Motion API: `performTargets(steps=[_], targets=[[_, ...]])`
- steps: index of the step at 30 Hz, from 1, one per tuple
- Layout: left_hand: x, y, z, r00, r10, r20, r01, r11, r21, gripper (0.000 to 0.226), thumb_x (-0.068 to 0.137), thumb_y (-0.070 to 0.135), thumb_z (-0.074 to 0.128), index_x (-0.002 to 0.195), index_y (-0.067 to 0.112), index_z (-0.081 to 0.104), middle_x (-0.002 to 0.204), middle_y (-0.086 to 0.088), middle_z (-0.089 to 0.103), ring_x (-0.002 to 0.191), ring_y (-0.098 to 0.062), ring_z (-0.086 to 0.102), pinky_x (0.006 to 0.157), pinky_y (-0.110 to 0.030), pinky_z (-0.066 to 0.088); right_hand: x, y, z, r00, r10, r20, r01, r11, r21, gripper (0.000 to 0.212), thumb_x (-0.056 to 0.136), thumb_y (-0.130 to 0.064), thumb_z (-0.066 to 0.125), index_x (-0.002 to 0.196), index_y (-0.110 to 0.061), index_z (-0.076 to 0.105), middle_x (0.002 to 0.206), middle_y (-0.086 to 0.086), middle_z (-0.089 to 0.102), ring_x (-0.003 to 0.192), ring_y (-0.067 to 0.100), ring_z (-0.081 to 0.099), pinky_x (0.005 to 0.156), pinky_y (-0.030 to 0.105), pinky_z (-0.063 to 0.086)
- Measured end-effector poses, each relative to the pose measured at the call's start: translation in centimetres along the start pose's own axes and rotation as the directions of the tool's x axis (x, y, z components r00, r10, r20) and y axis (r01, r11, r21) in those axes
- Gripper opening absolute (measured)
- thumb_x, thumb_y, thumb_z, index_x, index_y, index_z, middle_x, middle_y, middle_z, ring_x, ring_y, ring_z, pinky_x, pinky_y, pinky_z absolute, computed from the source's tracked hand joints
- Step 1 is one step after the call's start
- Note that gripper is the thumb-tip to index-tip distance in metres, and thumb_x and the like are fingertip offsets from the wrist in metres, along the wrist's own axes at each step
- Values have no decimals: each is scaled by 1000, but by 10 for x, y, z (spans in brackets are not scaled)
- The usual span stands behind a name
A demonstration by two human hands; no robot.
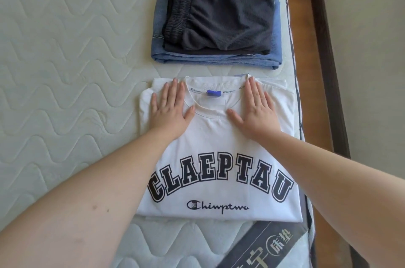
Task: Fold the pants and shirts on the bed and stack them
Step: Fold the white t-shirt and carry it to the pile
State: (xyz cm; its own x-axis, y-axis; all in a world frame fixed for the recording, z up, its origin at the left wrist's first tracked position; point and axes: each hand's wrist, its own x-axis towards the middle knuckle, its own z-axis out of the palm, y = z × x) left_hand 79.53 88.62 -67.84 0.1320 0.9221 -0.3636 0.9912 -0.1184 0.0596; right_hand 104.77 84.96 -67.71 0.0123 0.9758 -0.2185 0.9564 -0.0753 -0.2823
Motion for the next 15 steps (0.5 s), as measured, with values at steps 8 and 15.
performTargets(steps=[8, 15], targets=[[-39, 1, -18, 995, 81, -53, -84, 996, -39, 74, 99, 51, 28, 156, 22, -10, 164, 6, -16, 150, -10, -13, 122, -41, -3, -36, 9, -25, 1000, -11, -9, 11, 998, -69, 77, 98, -58, 26, 157, -17, -2, 165, -1, -1, 151, 13, -5, 123, 33, -3], [-175, 44, 54, 971, 0, -238, -28, 993, -115, 63, 100, 41, 31, 154, 9, 27, 161, -11, 23, 148, -25, 26, 118, -45, 23, -166, -60, 29, 997, -33, 64, 32, 999, 14, 67, 101, -49, 33, 157, -17, 16, 164, 0, 13, 152, 16, 6, 123, 37, 3]])
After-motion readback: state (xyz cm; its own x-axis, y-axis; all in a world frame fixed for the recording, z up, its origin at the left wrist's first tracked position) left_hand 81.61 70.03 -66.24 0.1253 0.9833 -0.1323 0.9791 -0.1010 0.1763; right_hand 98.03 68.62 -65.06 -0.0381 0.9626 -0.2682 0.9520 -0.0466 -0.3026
